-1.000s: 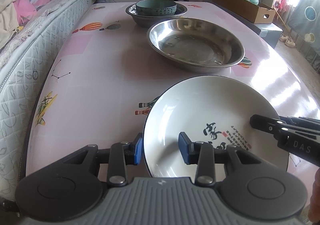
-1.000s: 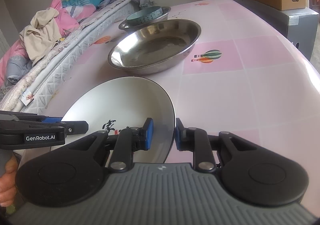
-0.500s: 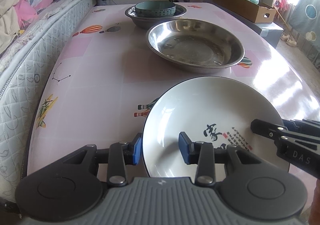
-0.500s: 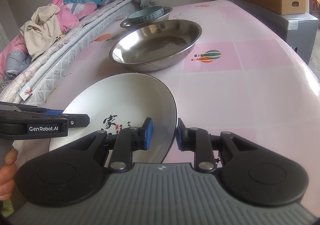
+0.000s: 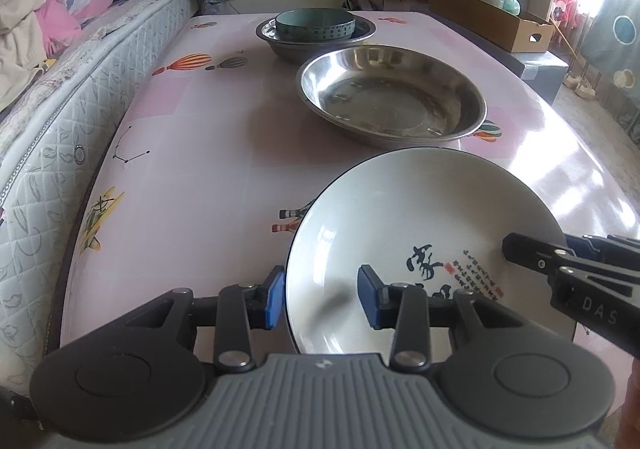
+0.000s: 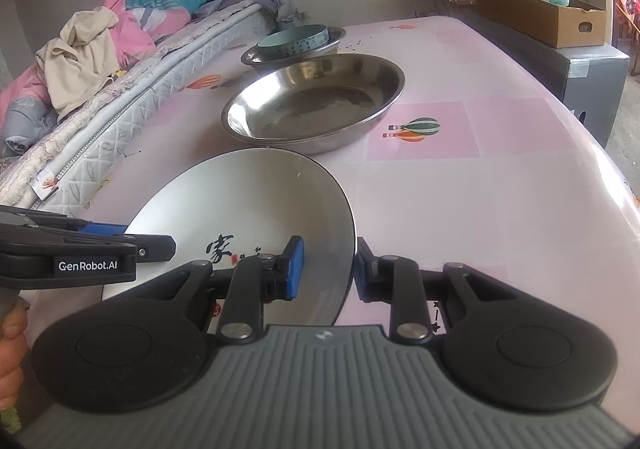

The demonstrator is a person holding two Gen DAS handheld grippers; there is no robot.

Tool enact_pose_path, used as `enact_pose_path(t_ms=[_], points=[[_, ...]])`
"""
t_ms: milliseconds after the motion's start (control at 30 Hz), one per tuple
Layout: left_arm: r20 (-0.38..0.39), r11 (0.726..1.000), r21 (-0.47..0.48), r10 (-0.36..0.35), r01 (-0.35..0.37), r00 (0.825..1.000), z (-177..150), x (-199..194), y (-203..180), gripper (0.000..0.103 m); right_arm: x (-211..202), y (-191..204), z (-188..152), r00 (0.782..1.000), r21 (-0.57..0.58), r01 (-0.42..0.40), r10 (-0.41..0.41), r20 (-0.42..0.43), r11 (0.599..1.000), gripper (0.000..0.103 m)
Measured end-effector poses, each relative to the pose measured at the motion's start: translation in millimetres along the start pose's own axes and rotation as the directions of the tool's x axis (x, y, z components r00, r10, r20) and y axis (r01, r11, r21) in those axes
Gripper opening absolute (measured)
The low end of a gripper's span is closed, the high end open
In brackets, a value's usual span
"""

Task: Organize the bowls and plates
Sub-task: 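Carry the white plate toward the large steel bowl with both grippers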

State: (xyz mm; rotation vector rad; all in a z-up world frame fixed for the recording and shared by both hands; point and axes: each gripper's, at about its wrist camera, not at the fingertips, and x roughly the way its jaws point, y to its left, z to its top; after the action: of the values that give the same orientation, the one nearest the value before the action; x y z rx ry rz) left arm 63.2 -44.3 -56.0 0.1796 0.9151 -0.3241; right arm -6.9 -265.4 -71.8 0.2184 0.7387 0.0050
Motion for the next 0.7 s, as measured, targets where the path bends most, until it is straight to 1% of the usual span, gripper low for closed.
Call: enact_pose_path(t_ms=[433, 700], points=[[0.012, 1.000, -0.016, -0.010, 0.010, 1.000, 0, -10, 1, 0.039, -7, 0, 0, 1.000, 0.016, -0.002, 0.002, -0.001, 1.000, 0.026], [0.029, 0.999, -0.038, -0.010, 0.011, 1.000, 3, -19, 4, 0.039, -17, 2, 5, 1.000, 0.015, -0.013, 0.013, 0.019, 1.000, 0.026]])
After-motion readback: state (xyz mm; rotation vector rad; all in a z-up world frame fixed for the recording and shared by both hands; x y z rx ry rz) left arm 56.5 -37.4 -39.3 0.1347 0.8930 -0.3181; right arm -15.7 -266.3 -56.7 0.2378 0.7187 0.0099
